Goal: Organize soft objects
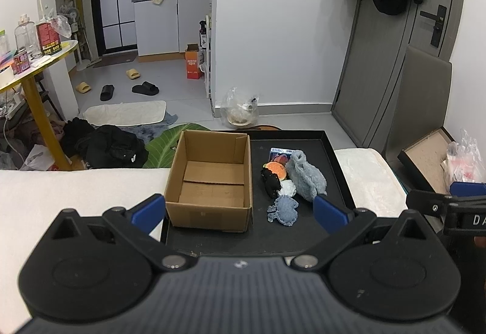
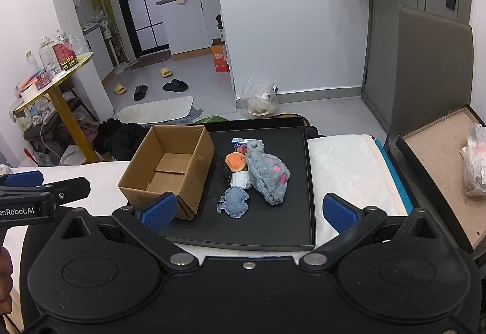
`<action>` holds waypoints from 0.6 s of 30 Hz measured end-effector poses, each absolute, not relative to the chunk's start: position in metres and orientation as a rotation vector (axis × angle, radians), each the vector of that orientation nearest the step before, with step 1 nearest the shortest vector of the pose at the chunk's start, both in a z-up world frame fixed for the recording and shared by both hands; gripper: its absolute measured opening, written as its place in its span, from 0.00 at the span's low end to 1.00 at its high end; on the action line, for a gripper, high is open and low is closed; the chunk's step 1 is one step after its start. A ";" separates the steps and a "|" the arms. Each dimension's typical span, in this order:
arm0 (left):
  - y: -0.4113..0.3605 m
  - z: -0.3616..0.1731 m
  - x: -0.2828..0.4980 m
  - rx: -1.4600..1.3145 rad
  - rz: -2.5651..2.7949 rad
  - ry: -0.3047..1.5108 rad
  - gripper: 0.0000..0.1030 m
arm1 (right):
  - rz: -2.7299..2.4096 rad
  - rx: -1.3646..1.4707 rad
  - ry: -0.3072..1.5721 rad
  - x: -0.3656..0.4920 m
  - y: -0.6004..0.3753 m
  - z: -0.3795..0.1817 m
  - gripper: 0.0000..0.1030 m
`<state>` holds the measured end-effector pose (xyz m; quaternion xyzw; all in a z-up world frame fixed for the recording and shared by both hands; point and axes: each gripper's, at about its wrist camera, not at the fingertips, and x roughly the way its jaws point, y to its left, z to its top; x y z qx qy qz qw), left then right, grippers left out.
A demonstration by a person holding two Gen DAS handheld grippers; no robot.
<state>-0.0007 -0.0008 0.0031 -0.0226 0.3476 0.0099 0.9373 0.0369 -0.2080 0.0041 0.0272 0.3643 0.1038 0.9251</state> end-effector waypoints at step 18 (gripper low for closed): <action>0.010 -0.014 0.021 -0.058 0.043 0.731 1.00 | 0.191 0.081 0.757 0.052 -0.207 -0.015 1.00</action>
